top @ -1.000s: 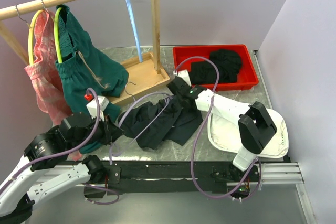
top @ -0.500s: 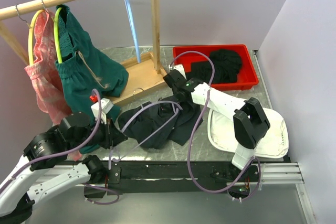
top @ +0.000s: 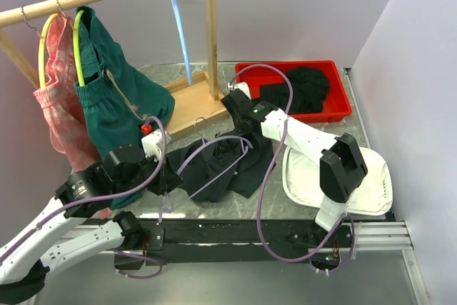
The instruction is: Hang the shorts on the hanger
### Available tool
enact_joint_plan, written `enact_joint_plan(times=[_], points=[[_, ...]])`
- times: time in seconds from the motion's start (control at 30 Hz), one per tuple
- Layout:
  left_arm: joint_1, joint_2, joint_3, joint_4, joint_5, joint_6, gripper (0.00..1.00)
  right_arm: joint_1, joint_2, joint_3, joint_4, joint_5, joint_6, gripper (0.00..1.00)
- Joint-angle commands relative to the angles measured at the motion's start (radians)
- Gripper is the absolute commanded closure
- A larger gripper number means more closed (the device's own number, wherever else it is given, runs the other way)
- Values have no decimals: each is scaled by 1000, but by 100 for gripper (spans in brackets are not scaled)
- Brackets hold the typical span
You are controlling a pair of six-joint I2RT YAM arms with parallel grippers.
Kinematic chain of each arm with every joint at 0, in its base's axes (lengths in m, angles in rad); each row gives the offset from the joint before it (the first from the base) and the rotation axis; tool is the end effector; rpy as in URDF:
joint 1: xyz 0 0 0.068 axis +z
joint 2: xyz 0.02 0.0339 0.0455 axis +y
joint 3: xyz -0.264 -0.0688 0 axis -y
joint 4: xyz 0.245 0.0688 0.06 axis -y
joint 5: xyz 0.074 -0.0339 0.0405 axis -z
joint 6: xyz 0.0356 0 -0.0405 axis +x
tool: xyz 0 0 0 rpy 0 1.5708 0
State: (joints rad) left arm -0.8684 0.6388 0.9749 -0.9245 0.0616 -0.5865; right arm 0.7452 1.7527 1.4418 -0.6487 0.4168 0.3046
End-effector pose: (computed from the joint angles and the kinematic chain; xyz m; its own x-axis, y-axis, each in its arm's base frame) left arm 0.0698 -0.0859 0.3476 -0.7386 0.0176 -0.6739 0.4636 0.7390 -0.4888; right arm 0.2894 0.2474 0.2681 -0.7090 -0.2810 -0.6469 -0.2481 0.9579 -0.1442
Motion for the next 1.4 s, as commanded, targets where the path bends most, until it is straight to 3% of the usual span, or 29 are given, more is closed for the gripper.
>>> enact_joint_plan(times=[0.0,0.4,0.63,0.77,0.83,0.93,1.2,1.37], points=[[-3,-19,-28,153,-51,30,99,-6,-71,69,-20,-21,-10,91],[-69,44,-64,305,-114,33,99,19,-96,248,-85,-72,-27,91],[-275,145,-51,351,-425,-1,99,55,-70,393,-134,-102,-35,91],[-431,247,-36,325,-784,-105,99,60,-78,417,-126,-122,-22,90],[-516,283,-24,306,-900,-156,99,60,-81,411,-121,-122,-18,89],[-584,328,-21,273,-1065,-290,99,59,-101,379,-95,-116,4,84],[-586,292,-96,371,-1160,-326,99,39,-303,186,36,-90,74,44],[-584,297,-117,397,-1200,-364,99,31,-513,-71,193,-64,155,40]])
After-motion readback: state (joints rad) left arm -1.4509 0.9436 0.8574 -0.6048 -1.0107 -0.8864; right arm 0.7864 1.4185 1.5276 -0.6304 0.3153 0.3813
